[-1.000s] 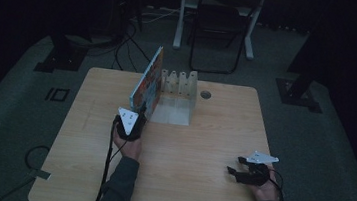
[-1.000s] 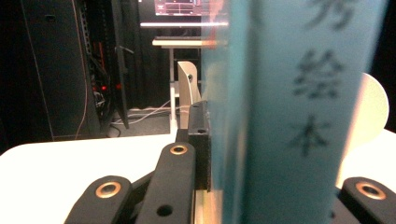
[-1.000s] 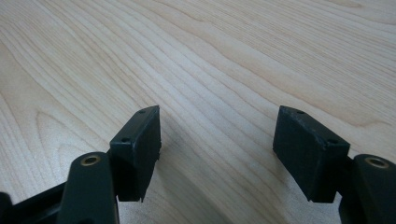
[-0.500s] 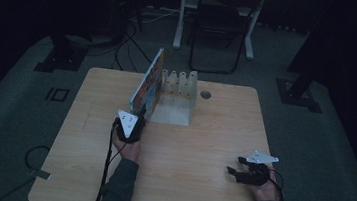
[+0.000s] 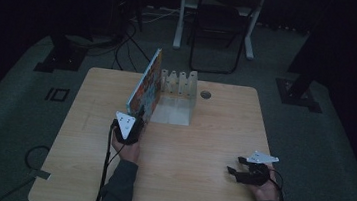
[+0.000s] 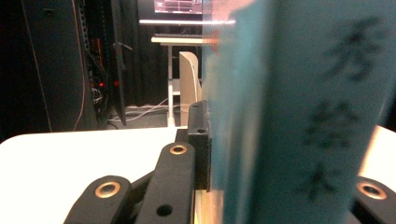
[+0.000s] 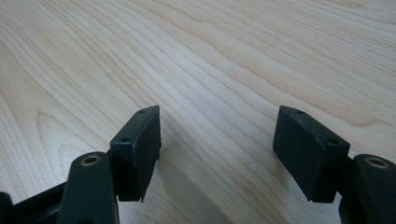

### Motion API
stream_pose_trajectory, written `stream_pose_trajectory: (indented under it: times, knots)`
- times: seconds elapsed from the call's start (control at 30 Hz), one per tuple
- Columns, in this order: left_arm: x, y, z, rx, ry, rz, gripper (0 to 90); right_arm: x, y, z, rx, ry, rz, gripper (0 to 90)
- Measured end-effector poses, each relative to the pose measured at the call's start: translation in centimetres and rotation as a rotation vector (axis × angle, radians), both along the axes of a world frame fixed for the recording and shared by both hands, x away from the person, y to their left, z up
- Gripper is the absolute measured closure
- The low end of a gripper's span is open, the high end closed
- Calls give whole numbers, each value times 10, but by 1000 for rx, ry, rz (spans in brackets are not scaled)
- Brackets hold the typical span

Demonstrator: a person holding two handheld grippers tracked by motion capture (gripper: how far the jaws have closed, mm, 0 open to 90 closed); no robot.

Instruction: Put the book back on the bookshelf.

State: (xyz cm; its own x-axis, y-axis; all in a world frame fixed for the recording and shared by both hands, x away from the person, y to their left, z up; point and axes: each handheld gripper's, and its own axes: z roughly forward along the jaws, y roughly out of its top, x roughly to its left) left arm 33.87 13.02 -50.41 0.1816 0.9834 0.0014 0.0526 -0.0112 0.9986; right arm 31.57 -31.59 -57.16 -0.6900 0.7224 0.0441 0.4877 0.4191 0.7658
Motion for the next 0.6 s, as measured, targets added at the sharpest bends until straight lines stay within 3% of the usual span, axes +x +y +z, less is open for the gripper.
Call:
stream_pose_trajectory:
  times: [0.6]
  knots:
    - [-1, 2, -3, -1, -6, -2, 806, 0, 0, 0, -2, 0, 1, 317]
